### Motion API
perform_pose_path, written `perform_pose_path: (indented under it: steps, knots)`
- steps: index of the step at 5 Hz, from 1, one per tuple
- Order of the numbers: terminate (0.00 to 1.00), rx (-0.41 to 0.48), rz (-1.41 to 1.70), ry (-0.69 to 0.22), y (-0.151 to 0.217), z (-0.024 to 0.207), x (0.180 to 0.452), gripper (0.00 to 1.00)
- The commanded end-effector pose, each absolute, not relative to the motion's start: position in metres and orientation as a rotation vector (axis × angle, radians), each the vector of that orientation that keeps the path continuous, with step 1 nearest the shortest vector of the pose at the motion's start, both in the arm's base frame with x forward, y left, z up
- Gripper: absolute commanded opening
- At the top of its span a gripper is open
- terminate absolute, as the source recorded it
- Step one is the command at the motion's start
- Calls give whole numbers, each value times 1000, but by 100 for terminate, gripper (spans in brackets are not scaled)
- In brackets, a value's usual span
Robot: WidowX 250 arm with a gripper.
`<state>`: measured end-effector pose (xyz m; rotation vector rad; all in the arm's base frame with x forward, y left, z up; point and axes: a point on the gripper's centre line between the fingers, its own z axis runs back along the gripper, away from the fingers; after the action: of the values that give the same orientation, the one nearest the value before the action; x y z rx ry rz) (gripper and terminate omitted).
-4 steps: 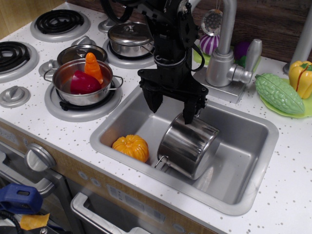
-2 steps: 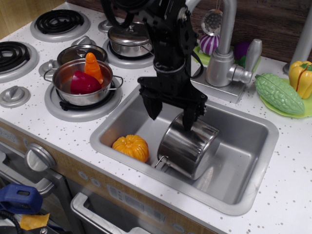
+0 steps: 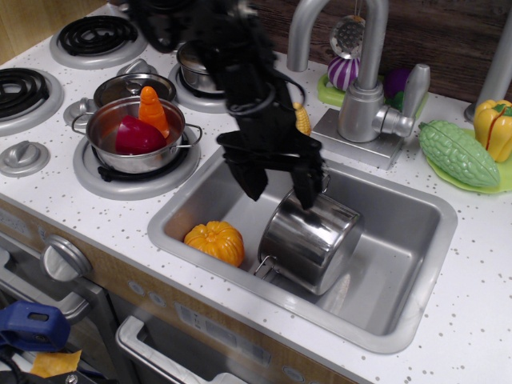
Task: Flip pot upright in sink
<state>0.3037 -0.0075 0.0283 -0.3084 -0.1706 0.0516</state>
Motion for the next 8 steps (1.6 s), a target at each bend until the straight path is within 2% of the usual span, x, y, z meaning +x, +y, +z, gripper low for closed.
perform_pose_path:
  steps: [1, 2, 4, 6, 7, 8]
  knots:
    - [0, -416, 39, -231, -2, 36, 314, 100]
    - [0, -546, 59, -247, -6, 33, 315, 100]
    - [0, -707, 122, -325, -20, 23, 315, 100]
    - [0, -763, 188, -356, -40, 20, 319, 100]
    - [0, -757, 217, -367, -48, 20, 321, 0]
    - [0, -775, 215, -367, -46, 21, 320, 0]
